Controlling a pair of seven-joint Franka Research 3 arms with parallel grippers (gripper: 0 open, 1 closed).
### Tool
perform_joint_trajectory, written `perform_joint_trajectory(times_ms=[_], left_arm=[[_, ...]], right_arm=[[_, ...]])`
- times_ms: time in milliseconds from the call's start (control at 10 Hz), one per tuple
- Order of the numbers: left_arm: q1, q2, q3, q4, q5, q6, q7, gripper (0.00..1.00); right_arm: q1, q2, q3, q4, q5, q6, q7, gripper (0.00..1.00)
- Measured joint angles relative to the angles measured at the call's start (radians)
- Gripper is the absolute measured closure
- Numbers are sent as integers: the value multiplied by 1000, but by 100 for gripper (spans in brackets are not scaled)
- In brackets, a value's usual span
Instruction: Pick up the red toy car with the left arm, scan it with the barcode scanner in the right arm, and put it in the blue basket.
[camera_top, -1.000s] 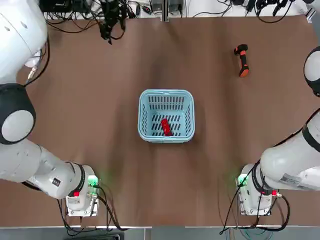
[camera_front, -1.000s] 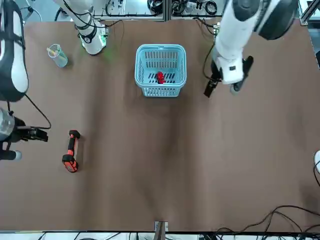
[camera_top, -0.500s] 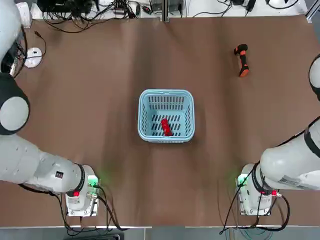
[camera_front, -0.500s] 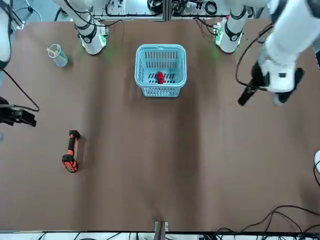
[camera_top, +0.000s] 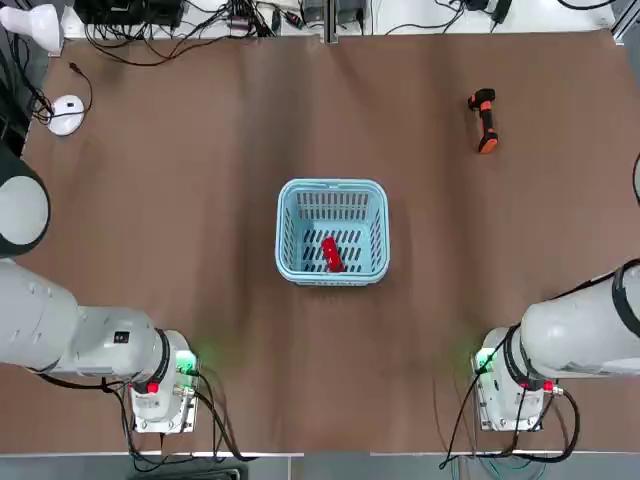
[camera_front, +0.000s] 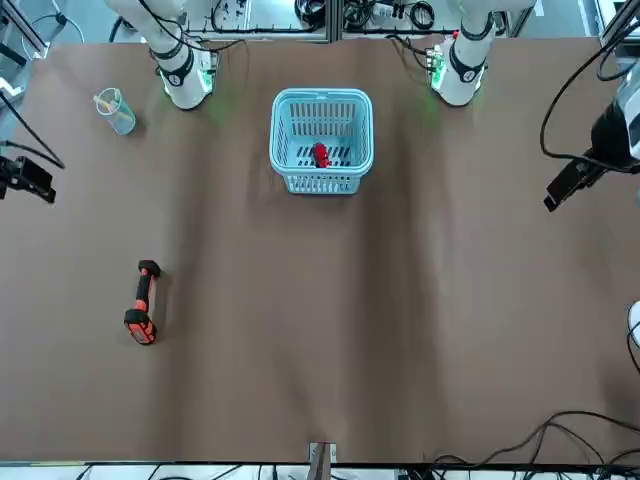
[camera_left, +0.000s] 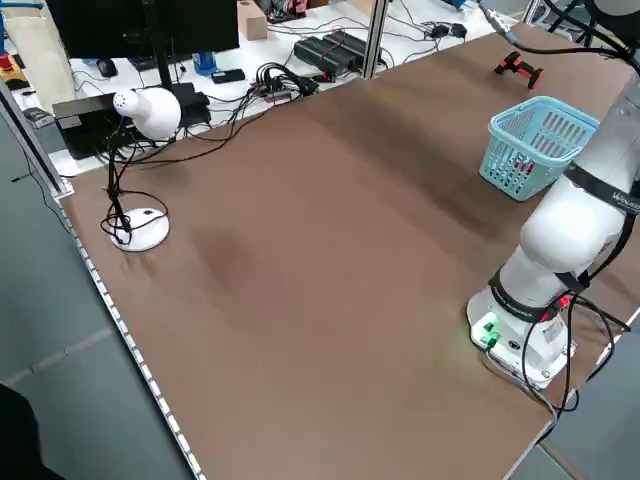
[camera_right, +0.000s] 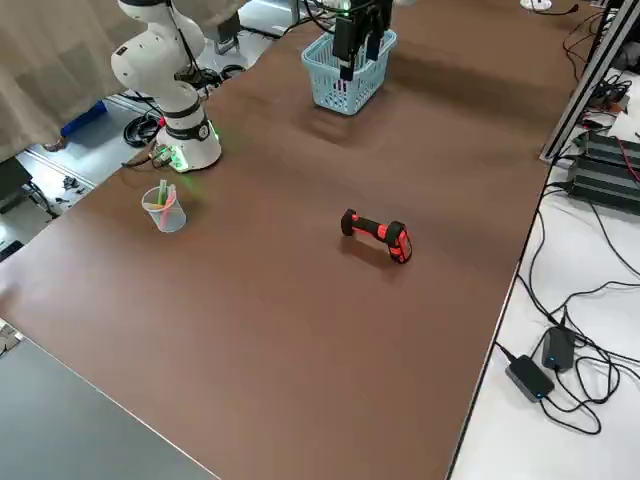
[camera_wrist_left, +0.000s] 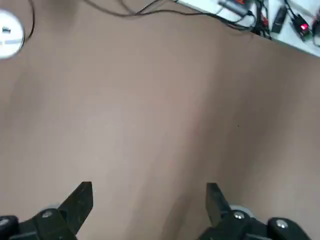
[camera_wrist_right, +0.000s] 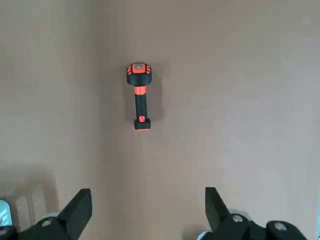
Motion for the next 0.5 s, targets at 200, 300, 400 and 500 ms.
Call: perform_joint_trajectory(times_ms=[200,300,400,500], left_arm=[[0,-1,-20,28,-17,-72,43,0],[-1,-7,-32,38,-21,-120,49,2],[-1,-20,-38,38,-22,-147,62,3],[-1,-31,-39,32,-22,-150,96,2]], right_arm=[[32,-48,-76,-45,43,-7,-77,0],[40,-70,-102,-58,55,-34,-103,0],[45,-90,-110,-65,61,-72,-110,0],[51,-104,-109,-69,61,-91,-110,0]])
